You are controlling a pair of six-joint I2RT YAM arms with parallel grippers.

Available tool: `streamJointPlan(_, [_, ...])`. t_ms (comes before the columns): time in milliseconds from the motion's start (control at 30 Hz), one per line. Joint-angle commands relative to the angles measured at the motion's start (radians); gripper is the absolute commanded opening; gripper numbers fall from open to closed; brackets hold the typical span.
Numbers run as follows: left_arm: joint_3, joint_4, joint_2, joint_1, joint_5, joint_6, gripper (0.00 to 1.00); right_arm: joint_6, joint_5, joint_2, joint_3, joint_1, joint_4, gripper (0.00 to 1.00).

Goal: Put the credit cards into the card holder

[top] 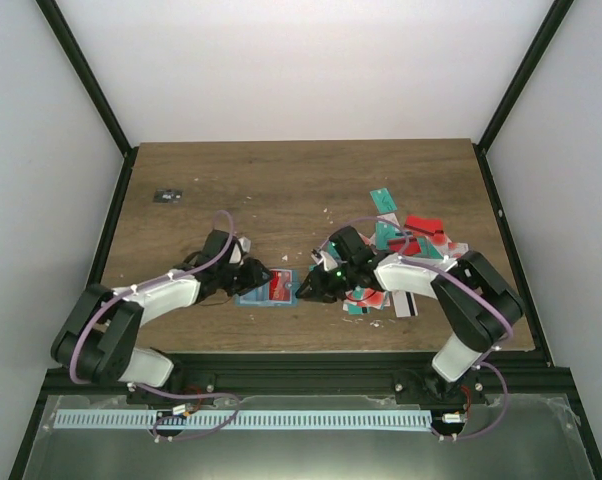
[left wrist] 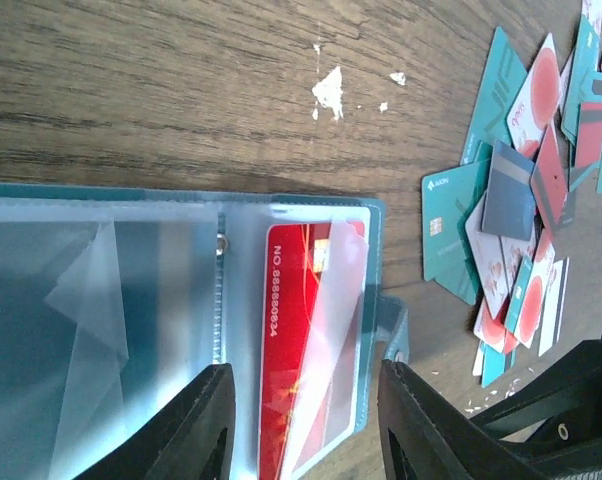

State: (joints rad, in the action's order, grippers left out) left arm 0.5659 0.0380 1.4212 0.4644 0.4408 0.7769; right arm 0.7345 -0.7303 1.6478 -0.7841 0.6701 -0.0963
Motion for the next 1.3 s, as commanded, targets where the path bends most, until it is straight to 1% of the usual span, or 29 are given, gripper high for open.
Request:
streamJointPlan(0, [0.044, 0.13, -0.063, 0.004, -0.034, -0.07, 0.41, -0.003, 0.002, -0.056, 0.009, 0.008, -0.034, 0.27])
streamJointPlan(67, [0.053, 0.178, -0.091, 0.004, -0.043, -0.107, 0.38, 0.002, -0.002, -0.064, -0.002, 0.021, -0.039, 0.28])
streamJointPlan(200, [0.057, 0.248, -0.131, 0.005, -0.036, -0.165, 0.28, 0.011, 0.009, -0.047, -0.049, 0.067, -0.053, 0.28])
streamJointPlan(333, [0.044, 0.278, -0.154, 0.008, -0.027, -0.192, 0.18, 0.026, 0.027, -0.008, -0.116, 0.098, -0.068, 0.29])
streamJointPlan(500, [0.039, 0.279, -0.127, 0.014, -0.016, -0.213, 0.1, 0.0, 0.071, 0.043, -0.219, 0.098, -0.138, 0.29])
streamJointPlan(667, [0.042, 0.274, -0.099, 0.019, -0.01, -0.227, 0.07, -0.04, 0.112, 0.125, -0.329, 0.072, -0.238, 0.31])
streamJointPlan(867, [0.054, 0.278, -0.058, 0.022, 0.021, -0.256, 0.06, -0.059, 0.095, 0.183, -0.37, 0.019, -0.258, 0.31])
streamJointPlan(1267, [0.113, 0.287, 0.046, 0.029, 0.029, -0.309, 0.06, -0.082, 0.073, 0.257, -0.405, -0.023, -0.264, 0.31])
